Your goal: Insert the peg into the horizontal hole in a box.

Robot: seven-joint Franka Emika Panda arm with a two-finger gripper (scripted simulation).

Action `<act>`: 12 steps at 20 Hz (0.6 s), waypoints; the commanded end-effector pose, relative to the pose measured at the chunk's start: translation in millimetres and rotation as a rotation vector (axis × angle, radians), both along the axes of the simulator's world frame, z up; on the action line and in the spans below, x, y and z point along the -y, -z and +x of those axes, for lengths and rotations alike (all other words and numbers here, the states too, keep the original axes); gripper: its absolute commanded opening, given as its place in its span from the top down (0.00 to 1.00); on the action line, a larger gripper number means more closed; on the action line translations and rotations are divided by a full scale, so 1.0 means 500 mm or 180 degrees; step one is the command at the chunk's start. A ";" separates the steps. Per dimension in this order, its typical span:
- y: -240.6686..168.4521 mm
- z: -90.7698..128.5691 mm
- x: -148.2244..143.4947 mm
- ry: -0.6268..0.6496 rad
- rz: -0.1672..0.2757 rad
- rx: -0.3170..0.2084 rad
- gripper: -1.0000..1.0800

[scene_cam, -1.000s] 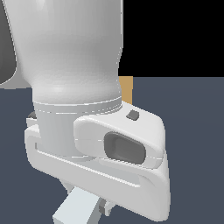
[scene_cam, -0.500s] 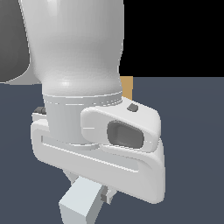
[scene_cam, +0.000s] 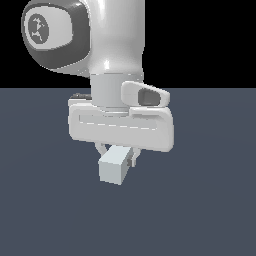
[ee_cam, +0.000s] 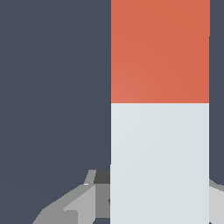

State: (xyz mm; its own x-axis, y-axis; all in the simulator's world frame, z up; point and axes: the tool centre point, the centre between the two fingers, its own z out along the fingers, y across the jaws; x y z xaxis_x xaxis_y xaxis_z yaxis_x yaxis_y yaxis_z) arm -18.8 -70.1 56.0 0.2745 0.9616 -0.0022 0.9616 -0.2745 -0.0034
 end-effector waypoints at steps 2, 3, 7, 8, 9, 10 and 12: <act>-0.037 0.010 -0.100 -0.0160 -0.0001 0.0013 1.00; -0.045 0.011 -0.124 -0.0199 -0.0002 0.0013 1.00; -0.073 0.014 -0.206 -0.0327 -0.0001 0.0013 1.00; -0.078 0.014 -0.222 -0.0352 -0.0001 0.0013 1.00; -0.083 0.015 -0.236 -0.0374 -0.0001 0.0013 1.00; -0.087 0.015 -0.248 -0.0392 0.0000 0.0013 1.00; -0.093 0.015 -0.266 -0.0420 0.0000 0.0013 1.00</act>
